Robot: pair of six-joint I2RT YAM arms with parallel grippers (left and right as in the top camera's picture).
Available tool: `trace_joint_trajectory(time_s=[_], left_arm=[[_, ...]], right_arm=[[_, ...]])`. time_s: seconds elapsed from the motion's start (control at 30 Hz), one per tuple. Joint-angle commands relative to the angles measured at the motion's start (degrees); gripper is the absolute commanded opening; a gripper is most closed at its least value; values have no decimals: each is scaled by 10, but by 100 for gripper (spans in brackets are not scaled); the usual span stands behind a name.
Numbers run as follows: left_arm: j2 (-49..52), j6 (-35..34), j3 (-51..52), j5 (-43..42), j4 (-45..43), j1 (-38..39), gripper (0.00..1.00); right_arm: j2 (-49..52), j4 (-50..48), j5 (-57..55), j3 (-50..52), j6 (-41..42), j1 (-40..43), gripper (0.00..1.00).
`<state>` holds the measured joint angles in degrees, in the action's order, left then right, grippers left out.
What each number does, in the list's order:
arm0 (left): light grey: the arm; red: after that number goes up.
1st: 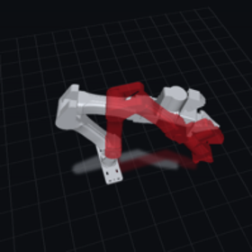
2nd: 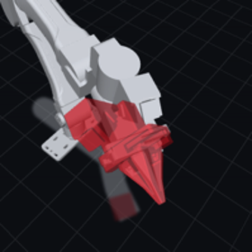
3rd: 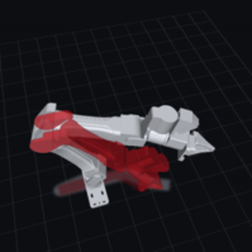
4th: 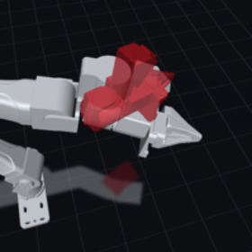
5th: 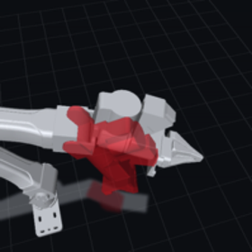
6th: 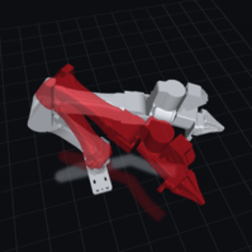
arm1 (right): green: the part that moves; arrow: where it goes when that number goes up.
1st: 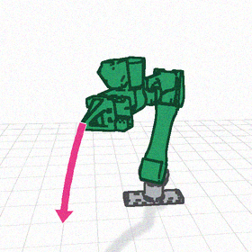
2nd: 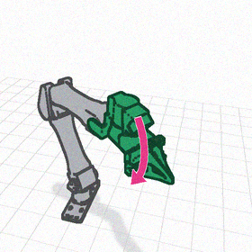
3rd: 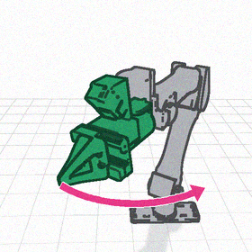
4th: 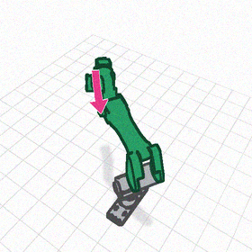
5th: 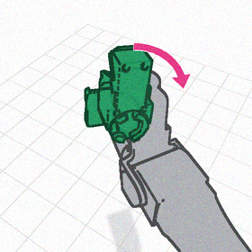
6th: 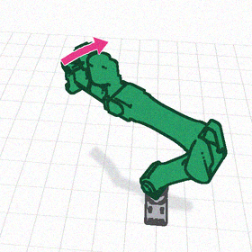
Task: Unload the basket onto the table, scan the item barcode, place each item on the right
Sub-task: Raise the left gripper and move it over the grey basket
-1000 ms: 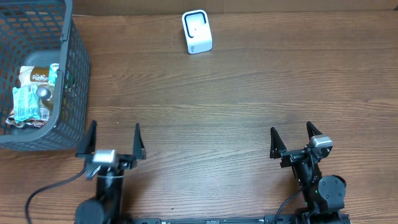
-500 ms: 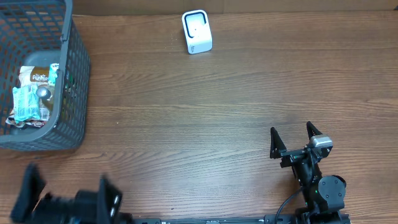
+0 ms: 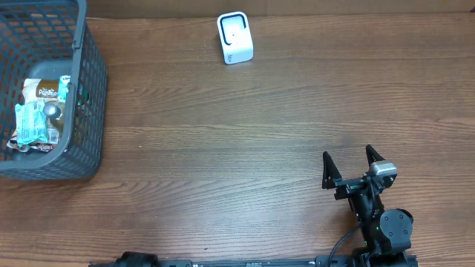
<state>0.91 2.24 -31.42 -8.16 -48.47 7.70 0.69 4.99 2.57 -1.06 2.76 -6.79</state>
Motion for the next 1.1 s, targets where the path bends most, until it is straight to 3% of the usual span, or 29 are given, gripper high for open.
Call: trace_joint_trajectory(time_s=[0.0, 0.03, 0.27, 0.8, 1.07], left_arm=[[-3, 56, -21, -3, 7, -6, 100], [6, 87, -41, 1, 33, -6, 99], [122, 94, -224, 58, 281, -6, 100], [570, 141, -900, 105, 925, -6, 100], [739, 141, -1024, 250, 1095, -6, 100]], right_arm=[[-5, -3, -3, 6, -5, 2, 100], [-5, -3, -3, 6, -5, 2, 100], [-5, -3, -3, 6, -5, 2, 100], [-5, -3, -3, 6, -5, 2, 100], [-5, -3, -3, 6, -5, 2, 100]])
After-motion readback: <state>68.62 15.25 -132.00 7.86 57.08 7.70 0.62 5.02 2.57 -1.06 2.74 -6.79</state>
